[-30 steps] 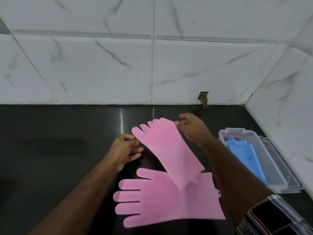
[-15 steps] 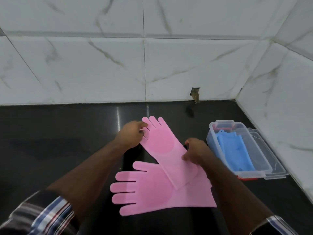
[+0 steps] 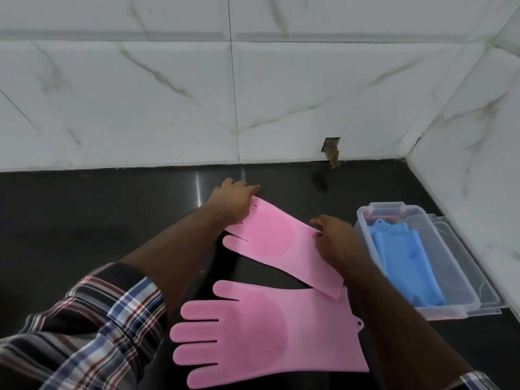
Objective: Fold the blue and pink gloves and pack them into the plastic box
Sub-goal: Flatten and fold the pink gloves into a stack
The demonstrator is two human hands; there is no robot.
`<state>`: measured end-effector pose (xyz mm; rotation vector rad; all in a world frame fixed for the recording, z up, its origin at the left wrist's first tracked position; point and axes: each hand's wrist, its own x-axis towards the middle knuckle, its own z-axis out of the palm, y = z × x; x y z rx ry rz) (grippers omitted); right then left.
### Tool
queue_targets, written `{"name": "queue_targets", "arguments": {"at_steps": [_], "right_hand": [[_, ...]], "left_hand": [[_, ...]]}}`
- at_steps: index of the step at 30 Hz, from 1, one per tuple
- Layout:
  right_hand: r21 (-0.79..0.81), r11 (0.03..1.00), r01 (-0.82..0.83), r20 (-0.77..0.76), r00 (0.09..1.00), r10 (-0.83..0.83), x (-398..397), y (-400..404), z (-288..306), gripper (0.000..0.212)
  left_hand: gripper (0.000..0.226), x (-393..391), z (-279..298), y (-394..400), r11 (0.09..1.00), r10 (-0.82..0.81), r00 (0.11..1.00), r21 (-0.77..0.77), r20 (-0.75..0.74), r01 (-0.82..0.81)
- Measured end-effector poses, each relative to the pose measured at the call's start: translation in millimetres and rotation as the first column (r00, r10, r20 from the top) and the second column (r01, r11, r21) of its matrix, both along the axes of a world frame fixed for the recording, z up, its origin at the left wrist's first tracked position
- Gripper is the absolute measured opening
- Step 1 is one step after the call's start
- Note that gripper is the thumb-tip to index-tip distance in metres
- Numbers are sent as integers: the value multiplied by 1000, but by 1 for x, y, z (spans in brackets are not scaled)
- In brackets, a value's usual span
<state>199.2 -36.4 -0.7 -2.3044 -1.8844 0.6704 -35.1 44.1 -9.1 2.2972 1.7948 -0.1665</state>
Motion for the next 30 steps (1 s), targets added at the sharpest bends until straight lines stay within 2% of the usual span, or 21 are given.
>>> {"name": "queue_targets", "arguments": {"at_steps": [5,8,11,16,18,26,30], "right_hand": [[-21,1000,-16,-16,1000,16,-3,12,6,35],[21,997,-71,3,997,71,-8,10,18,27],[72,994,-81,-15,997,82,-13,2,32,26],[271,956,-109,-48,991,127,-13,-26,61,33],[296,947,-122,-48,989,142,-14,-39,67,35],[234,956,-178,-75,977,201,-12,-101,67,30],[149,970,-190,-76,976,203,-8,-133,58,22]], "left_hand": [[26,-12,9,-1,998,54,999,38,8,-54],[12,-26,17,-11,996,87,989,27,118,-91],[11,-37,30,-28,991,121,954,18,275,-131],[7,-54,60,-66,970,192,819,23,541,-243],[7,-62,65,-82,969,192,754,-2,628,-245],[11,-72,68,-164,968,226,565,-116,793,-223],[13,-72,62,-209,961,266,515,-185,815,-204]]}}
